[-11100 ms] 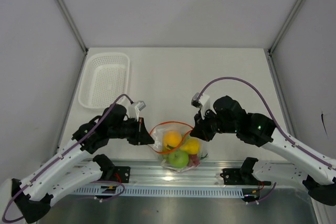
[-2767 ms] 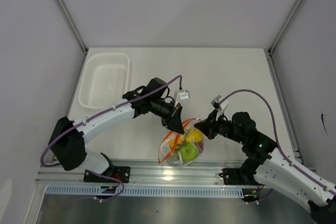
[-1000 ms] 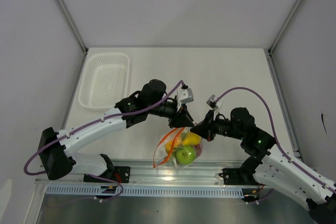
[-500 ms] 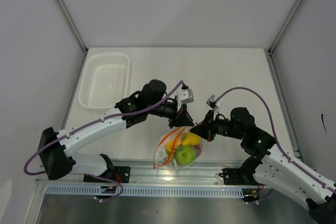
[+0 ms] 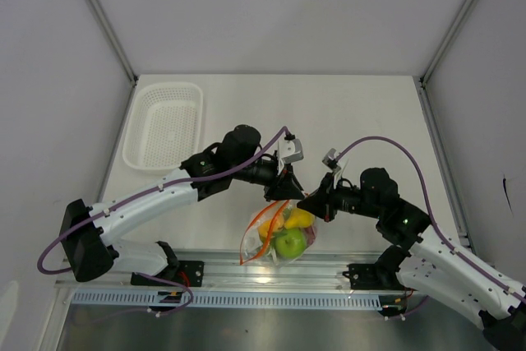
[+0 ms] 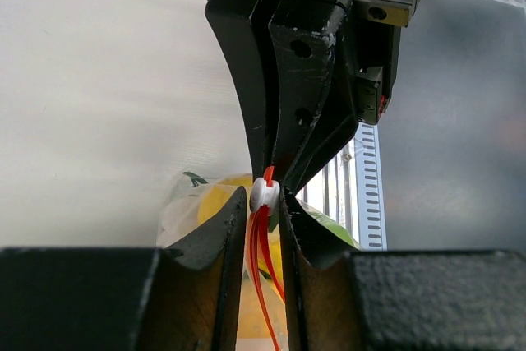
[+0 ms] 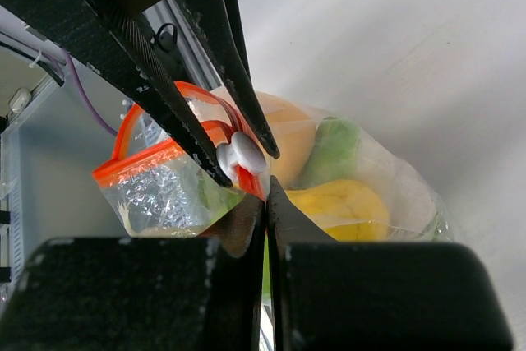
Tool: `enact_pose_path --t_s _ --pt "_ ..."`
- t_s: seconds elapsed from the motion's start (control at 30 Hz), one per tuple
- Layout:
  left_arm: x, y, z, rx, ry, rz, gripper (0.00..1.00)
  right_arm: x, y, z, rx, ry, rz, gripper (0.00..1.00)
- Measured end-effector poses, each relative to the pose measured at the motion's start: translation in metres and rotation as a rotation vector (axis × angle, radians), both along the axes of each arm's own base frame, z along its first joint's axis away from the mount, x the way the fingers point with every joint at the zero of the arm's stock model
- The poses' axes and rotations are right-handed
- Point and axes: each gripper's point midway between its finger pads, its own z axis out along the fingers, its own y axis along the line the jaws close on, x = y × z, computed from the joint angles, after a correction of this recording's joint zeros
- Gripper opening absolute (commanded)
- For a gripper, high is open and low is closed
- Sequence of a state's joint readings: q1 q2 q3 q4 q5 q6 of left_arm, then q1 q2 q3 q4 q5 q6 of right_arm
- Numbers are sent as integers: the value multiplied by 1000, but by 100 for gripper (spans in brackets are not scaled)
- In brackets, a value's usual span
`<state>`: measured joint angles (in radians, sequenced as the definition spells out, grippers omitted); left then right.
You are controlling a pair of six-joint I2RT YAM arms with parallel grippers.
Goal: Place the food in the zip-top bag and seal the zipper
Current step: Zip the zipper food storage bag at the center of the board.
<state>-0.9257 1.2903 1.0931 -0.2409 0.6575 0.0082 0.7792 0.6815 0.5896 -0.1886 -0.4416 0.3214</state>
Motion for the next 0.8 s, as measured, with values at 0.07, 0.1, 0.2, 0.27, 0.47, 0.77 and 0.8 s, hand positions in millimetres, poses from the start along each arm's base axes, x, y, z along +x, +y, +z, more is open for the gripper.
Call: enact_pose_path --t_s 0.07,0.1,0.2,0.27,0.47,0.77,0.8 --pt "0 0 0 0 0 0 24 0 0 0 -1 1 1 0" --pt "0 0 0 0 0 0 23 0 0 -1 -1 2 1 0" --pt "0 0 0 1 1 0 17 0 0 -1 -1 2 1 0" --pt "0 0 -1 3 3 1 13 0 0 -1 -1 2 2 0" --pt "0 -2 -3 8 13 -1 0 0 0 -1 -3 5 3 1" --pt "0 -5 1 20 45 -8 0 4 1 10 -23 -9 0 13" --pt "1 -5 1 21 52 -8 1 4 0 10 -26 -12 1 8"
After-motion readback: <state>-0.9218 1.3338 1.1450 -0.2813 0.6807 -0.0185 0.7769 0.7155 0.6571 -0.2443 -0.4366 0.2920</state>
